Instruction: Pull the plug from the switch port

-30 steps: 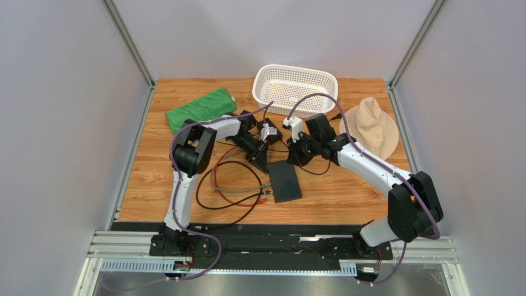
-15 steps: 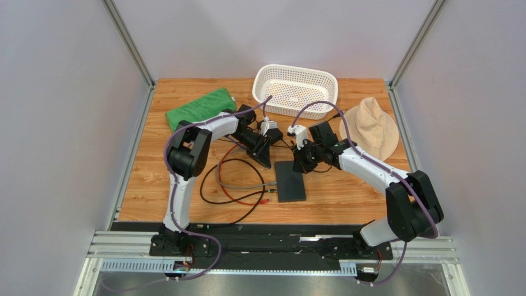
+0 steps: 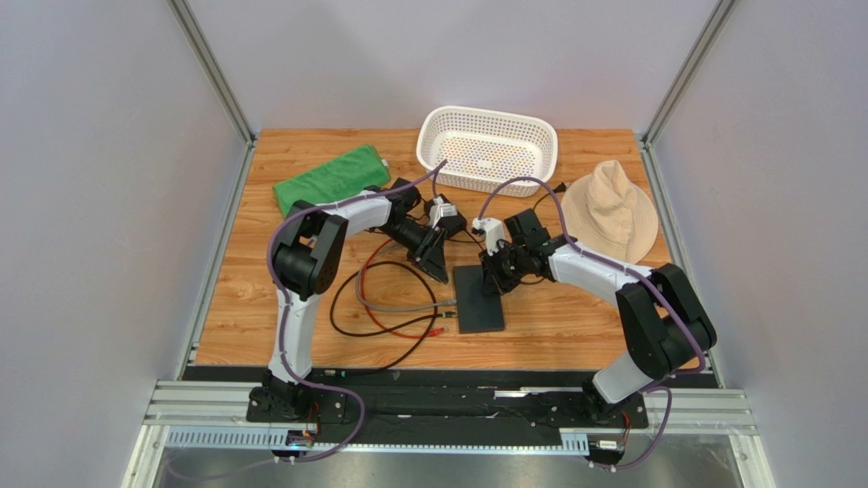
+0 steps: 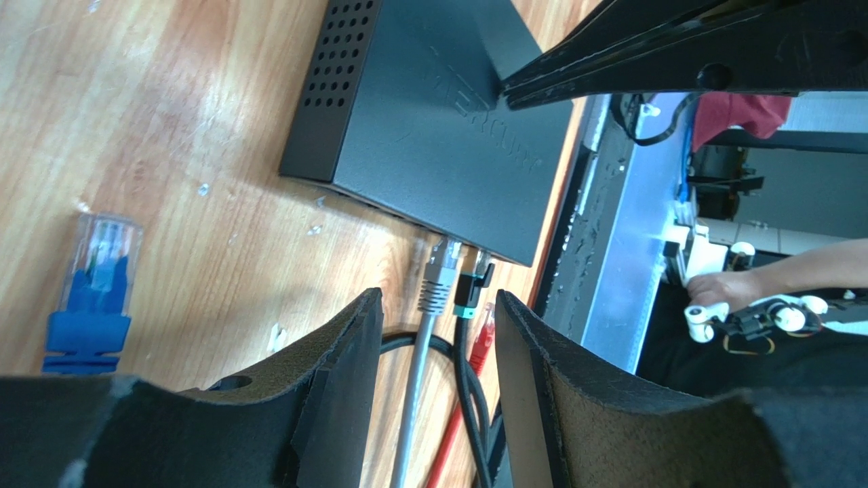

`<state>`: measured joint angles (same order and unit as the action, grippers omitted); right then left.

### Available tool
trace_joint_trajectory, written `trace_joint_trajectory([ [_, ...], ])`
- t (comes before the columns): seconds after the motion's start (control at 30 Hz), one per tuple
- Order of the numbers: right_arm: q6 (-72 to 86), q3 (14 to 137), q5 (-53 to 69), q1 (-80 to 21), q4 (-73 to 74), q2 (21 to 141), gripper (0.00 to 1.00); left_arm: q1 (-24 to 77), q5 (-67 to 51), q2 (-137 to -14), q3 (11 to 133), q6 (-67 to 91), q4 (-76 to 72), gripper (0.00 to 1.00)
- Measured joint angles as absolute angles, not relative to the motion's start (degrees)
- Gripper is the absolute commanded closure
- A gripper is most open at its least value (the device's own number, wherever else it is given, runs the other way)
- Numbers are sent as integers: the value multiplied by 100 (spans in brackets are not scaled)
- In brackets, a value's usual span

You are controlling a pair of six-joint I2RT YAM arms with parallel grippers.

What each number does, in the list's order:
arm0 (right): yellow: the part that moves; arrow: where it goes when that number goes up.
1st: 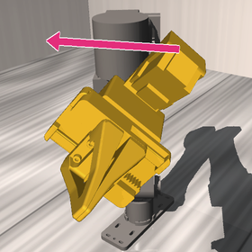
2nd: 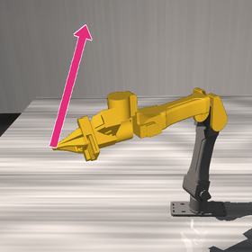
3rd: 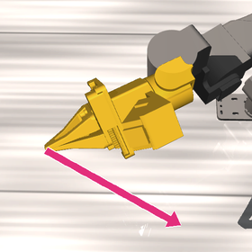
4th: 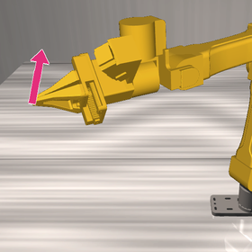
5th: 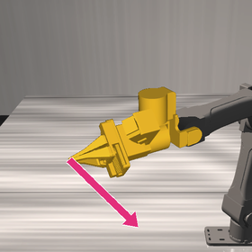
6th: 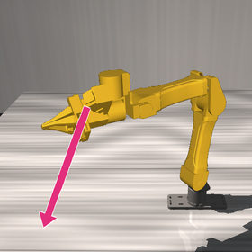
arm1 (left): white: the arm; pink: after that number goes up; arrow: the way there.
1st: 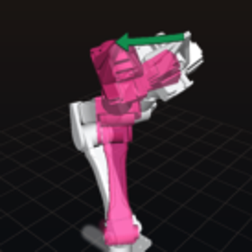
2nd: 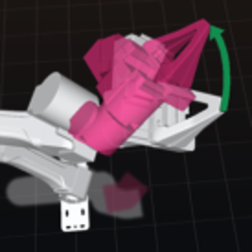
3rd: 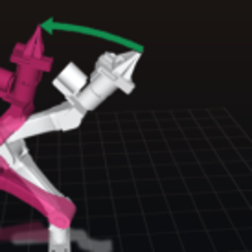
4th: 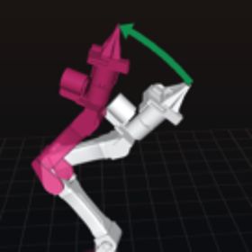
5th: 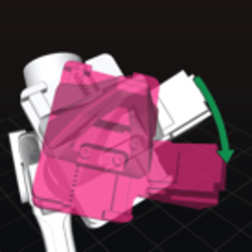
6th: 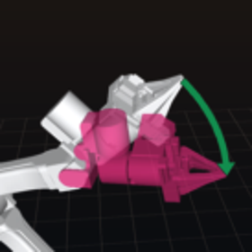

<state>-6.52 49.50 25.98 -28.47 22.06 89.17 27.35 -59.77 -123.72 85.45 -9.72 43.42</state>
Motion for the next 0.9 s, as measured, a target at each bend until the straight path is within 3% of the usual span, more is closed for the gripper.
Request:
trace_joint_trajectory([
  [0.53, -429, 5078, 2762, -2847, 1949, 9179, 99, 3271, -6117, -12665, 8543, -989, 4305, 48],
  [0.9, -425, 5078, 2762, -2847, 1944, 9179, 98, 3365, -6160, -12864, 8582, -1188, 4600, 55],
])
